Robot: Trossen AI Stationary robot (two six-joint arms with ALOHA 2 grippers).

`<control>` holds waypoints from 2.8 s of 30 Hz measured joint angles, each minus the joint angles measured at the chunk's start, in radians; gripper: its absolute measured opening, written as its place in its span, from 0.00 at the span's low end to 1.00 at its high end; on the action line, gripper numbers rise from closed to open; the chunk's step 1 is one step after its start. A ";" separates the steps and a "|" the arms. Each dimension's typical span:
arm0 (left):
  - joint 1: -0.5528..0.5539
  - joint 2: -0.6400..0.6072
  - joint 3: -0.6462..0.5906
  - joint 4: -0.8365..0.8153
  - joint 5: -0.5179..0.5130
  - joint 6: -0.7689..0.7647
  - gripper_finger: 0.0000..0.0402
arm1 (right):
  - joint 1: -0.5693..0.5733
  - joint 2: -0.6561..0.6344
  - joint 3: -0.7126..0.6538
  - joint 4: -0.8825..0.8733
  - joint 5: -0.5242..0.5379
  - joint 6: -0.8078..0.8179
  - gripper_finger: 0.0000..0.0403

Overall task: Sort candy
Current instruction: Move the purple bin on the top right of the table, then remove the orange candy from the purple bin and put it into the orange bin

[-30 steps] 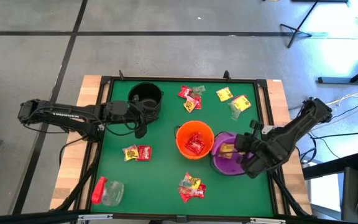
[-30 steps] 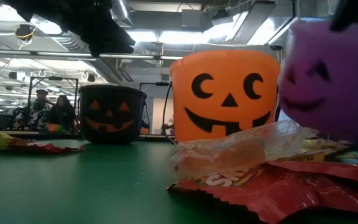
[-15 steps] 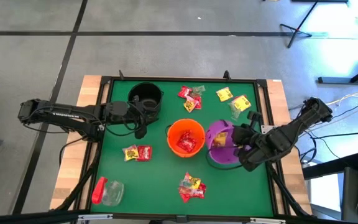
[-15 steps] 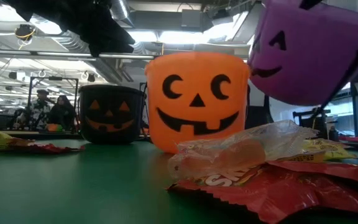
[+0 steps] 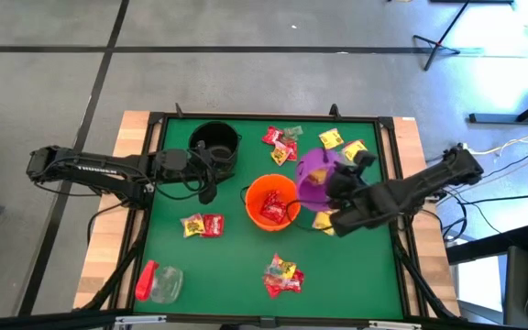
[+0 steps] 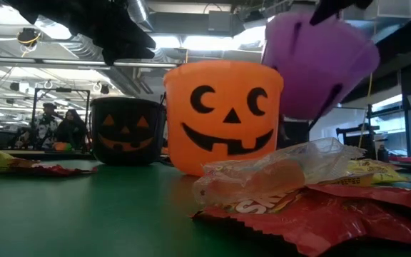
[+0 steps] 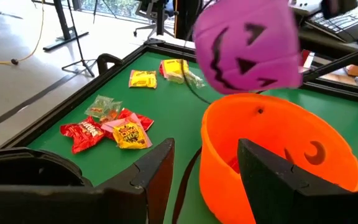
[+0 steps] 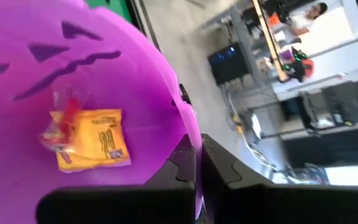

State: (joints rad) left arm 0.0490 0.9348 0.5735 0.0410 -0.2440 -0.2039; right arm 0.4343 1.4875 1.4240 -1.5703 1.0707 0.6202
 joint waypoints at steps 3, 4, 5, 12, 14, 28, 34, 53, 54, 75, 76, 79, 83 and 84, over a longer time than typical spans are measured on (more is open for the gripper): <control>0.000 0.000 0.000 0.000 0.000 0.000 0.42 | -0.042 0.027 -0.026 -0.001 0.011 -0.004 0.00; 0.000 0.000 0.000 0.000 0.000 0.000 0.42 | -0.054 0.035 -0.038 0.000 0.021 -0.004 0.00; 0.000 0.000 0.000 0.000 0.000 -0.001 0.42 | -0.066 0.043 -0.052 -0.001 0.030 -0.004 0.00; 0.000 0.000 0.000 -0.001 -0.001 -0.003 0.42 | -0.171 0.090 -0.170 0.001 0.039 0.009 0.00; 0.000 0.000 0.000 -0.002 -0.001 -0.003 0.42 | -0.201 0.103 -0.210 0.002 0.042 0.034 0.00; 0.000 0.000 0.000 -0.003 -0.002 0.003 0.42 | -0.238 0.115 -0.404 0.208 -0.061 0.026 0.00; 0.000 0.000 0.000 -0.003 -0.004 0.004 0.42 | -0.238 0.116 -0.398 0.173 -0.088 0.017 0.06; 0.000 0.000 0.000 -0.014 0.002 0.004 0.42 | -0.236 0.098 -0.202 0.000 -0.100 0.153 0.37; 0.000 0.000 0.000 -0.016 0.002 0.004 0.42 | -0.227 0.092 -0.191 0.000 -0.098 0.156 0.37; 0.000 0.000 0.000 -0.048 0.000 0.023 0.42 | 0.192 -0.068 -0.584 0.495 -0.006 0.243 0.37; 0.000 0.000 0.000 -0.049 0.001 0.023 0.42 | 0.183 -0.068 -0.610 0.494 0.005 0.284 0.37; 0.000 0.000 0.000 -0.049 0.002 0.023 0.42 | 0.146 -0.069 -0.681 0.496 0.020 0.403 0.37; 0.000 0.000 0.000 -0.049 0.001 0.031 0.42 | 0.077 -0.070 -0.740 0.524 0.027 0.458 0.37; 0.000 0.000 0.000 -0.049 0.000 0.031 0.42 | 0.060 -0.070 -0.749 0.543 0.028 0.458 0.37</control>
State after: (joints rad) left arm 0.0490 0.9348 0.5735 -0.0078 -0.2436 -0.1734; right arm 0.4941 1.4174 0.6751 -1.0274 1.0988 1.0782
